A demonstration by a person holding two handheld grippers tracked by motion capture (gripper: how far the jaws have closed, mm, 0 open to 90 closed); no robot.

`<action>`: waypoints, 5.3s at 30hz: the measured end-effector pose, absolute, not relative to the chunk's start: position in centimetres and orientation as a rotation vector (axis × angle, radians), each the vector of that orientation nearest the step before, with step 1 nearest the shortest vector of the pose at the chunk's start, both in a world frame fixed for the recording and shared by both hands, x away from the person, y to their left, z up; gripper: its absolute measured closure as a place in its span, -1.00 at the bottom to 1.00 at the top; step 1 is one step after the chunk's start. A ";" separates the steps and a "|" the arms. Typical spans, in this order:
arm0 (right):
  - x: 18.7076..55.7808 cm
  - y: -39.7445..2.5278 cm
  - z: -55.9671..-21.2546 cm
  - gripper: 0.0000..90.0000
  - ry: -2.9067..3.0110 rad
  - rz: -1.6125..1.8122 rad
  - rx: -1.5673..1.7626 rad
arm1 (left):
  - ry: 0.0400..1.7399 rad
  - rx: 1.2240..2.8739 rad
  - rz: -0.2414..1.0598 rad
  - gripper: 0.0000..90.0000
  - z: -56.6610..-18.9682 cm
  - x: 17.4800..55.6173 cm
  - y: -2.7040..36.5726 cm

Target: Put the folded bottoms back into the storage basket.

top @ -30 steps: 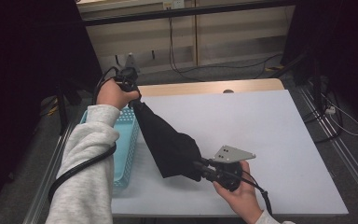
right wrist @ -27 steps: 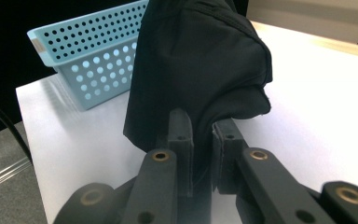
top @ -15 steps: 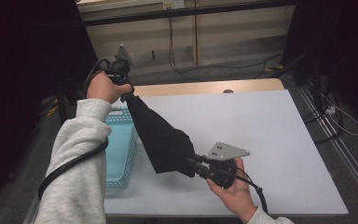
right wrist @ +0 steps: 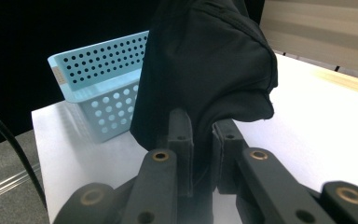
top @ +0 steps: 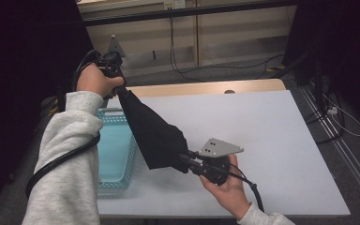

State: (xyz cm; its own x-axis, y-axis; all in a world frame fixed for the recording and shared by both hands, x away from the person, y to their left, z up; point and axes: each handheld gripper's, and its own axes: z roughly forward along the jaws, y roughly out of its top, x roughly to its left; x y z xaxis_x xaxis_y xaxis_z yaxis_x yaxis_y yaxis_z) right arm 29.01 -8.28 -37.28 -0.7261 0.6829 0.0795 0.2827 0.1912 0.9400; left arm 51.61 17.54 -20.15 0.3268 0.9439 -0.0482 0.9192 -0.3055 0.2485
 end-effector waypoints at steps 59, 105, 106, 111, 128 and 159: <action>32.5 5.9 -35.1 0.79 2.232 1.717 0.684 | 1.878 2.189 0.264 0.94 -18.4 54.2 32.5; 34.0 -10.1 -41.7 -0.45 2.229 1.397 0.971 | 1.558 2.262 0.209 0.70 -35.8 49.2 31.8; 34.0 -10.4 -41.8 -0.45 2.223 1.397 0.978 | 1.560 2.265 0.200 0.74 -36.2 49.2 31.8; 33.5 -11.1 -42.0 -0.46 2.217 1.393 0.988 | 1.588 2.278 0.179 0.91 -38.1 49.1 31.7; 32.9 -12.4 -43.1 -0.46 2.198 1.409 1.025 | 1.672 2.328 0.101 1.00 -41.6 48.2 32.8; 32.8 -12.7 -43.2 -0.48 2.196 1.417 1.015 | 1.783 2.261 0.080 1.00 -41.6 46.5 35.1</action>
State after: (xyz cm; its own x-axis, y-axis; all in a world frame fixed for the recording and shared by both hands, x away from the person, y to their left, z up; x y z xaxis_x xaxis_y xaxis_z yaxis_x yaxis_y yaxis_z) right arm 32.77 -12.67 -43.21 -0.6887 0.7187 0.0957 0.3834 0.2490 0.8894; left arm 46.53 35.11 -41.56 0.2450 0.9624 -0.1171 0.9482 -0.2126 0.2362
